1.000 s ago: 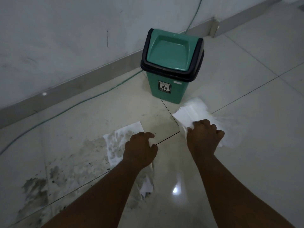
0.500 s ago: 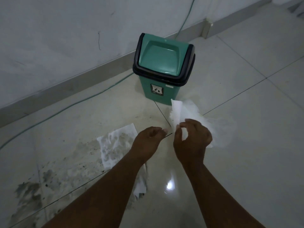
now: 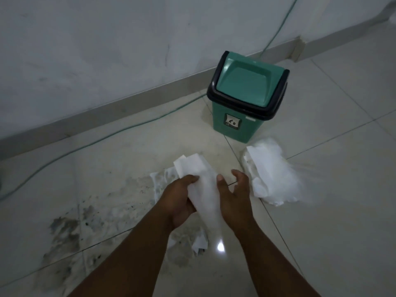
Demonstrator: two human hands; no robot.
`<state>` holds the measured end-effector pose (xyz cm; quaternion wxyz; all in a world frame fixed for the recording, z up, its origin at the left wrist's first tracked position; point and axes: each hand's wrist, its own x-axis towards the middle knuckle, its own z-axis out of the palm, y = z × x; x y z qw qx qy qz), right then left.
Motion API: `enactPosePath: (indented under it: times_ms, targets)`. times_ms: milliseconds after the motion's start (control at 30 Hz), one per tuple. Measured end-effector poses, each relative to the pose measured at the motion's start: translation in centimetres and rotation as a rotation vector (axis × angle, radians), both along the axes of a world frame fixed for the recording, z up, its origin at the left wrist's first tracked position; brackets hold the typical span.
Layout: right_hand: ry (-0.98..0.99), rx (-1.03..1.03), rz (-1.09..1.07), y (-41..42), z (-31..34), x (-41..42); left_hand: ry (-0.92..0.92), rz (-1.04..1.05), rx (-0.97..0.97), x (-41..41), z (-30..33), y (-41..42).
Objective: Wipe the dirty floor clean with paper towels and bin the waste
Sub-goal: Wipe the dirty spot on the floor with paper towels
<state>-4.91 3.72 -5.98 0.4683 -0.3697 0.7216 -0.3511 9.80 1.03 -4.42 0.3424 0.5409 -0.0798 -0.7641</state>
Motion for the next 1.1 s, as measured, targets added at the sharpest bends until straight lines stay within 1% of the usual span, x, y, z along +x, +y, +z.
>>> enactPosePath:
  times_ms: [33, 100, 200, 300, 467, 567, 633, 667, 700, 800, 833, 967, 1100]
  targets:
    - [-0.086, 0.094, 0.009, -0.3, 0.0, 0.0, 0.012, -0.008, 0.000, 0.9, 0.2, 0.1]
    - [-0.155, 0.155, 0.111, -0.8, 0.1, 0.7, 0.020, -0.022, -0.020, 3.2, 0.6, 0.6]
    - [-0.188, 0.117, 0.174, -1.1, 0.5, 3.4, 0.029, 0.000, -0.059, 6.1, 1.1, 1.1]
    - [-0.247, 0.103, 0.186, -1.1, 1.7, 6.9, 0.049, 0.095, -0.093, 9.0, 1.5, 1.8]
    - [-0.213, 0.089, 0.191, -0.2, 3.6, 12.0, 0.001, 0.181, -0.154, 13.5, 1.9, 3.8]
    - [-0.210, 0.035, 0.193, 0.5, 4.6, 14.2, 0.042, 0.206, -0.197, 16.0, 2.3, 5.2]
    - [-0.171, -0.019, 0.202, 0.7, 4.8, 14.8, 0.044, 0.244, -0.228, 17.1, 2.4, 5.5]
    - [-0.130, -0.053, 0.216, 1.0, 4.9, 15.6, 0.010, 0.280, -0.248, 18.2, 2.3, 6.2]
    - [-0.085, -0.086, 0.208, 1.0, 4.8, 15.8, -0.061, 0.303, -0.257, 18.8, 2.3, 6.4]
    - [0.036, -0.157, 0.163, 0.7, 4.3, 16.2, -0.386, 0.308, -0.245, 20.5, 1.7, 7.4]
    - [0.067, -0.174, 0.168, 0.6, 4.0, 16.3, -0.457, 0.296, -0.245, 20.9, 1.4, 7.8]
    - [0.178, -0.178, 0.283, 0.1, 2.3, 16.8, -0.613, 0.251, -0.314, 21.7, -0.5, 9.4]
    - [0.241, -0.167, 0.370, 0.1, 0.6, 17.5, -0.866, 0.210, -0.423, 22.4, -3.1, 10.4]
